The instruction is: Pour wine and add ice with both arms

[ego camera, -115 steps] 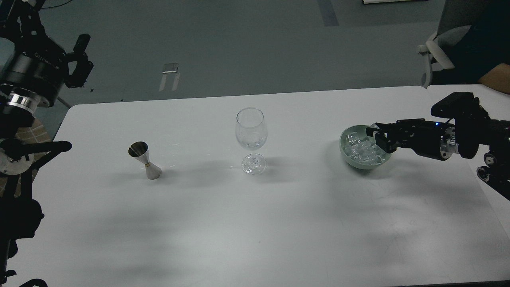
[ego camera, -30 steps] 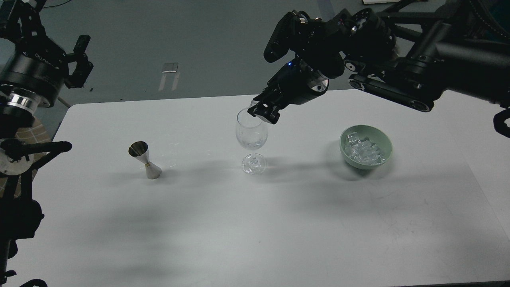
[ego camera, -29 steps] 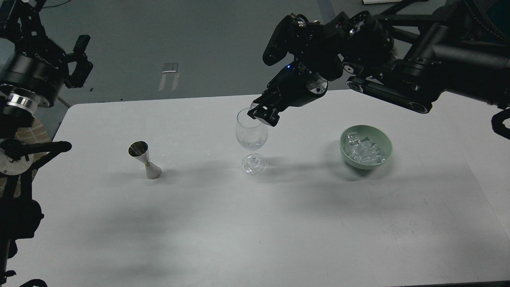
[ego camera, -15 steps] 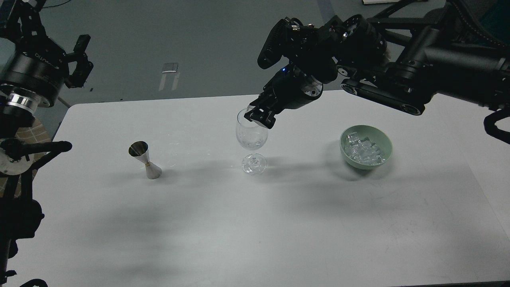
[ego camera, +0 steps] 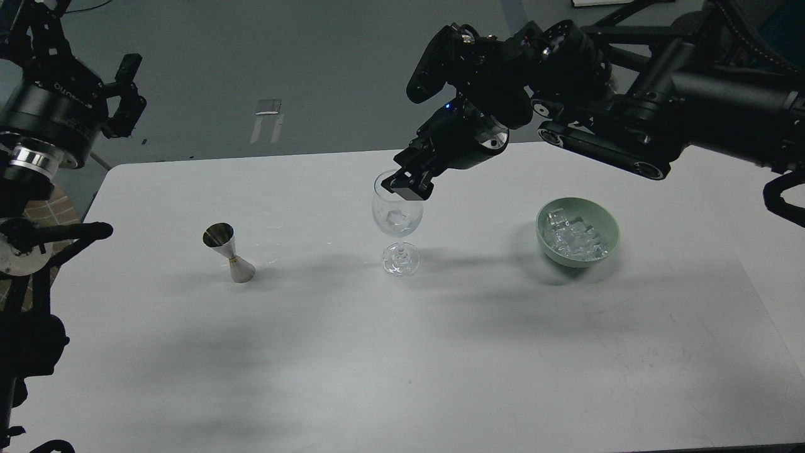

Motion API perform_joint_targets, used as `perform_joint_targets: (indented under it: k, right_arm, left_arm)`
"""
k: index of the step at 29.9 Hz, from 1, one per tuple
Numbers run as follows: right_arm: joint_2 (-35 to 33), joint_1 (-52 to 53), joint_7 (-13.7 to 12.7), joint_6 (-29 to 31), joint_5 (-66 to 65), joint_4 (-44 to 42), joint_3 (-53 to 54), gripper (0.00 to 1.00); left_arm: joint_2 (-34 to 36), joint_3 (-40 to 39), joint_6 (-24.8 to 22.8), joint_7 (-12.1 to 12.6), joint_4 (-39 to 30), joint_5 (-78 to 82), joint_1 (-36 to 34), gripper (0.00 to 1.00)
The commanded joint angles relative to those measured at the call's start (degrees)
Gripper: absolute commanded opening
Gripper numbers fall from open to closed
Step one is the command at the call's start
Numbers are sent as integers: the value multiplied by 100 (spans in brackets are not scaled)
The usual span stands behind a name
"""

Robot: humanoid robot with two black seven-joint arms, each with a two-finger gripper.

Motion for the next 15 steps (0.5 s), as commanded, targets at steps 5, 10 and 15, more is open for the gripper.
perform_joint_targets:
  k: [5,10,15]
  right_arm:
    - [-491,16,0,0,773,-604,1150,100]
    - [-1273,-10,0,0,1477,-640,1678,100]
    - [-1784,-203,0,0,2110,-728,1977,100]
  left_arm:
    - [21,0,9,70,61,-45,-186,98]
    - [-6,0,35,97,263,-54,-423,98]
    - [38,123,-26,105,553,-98,-784,98]
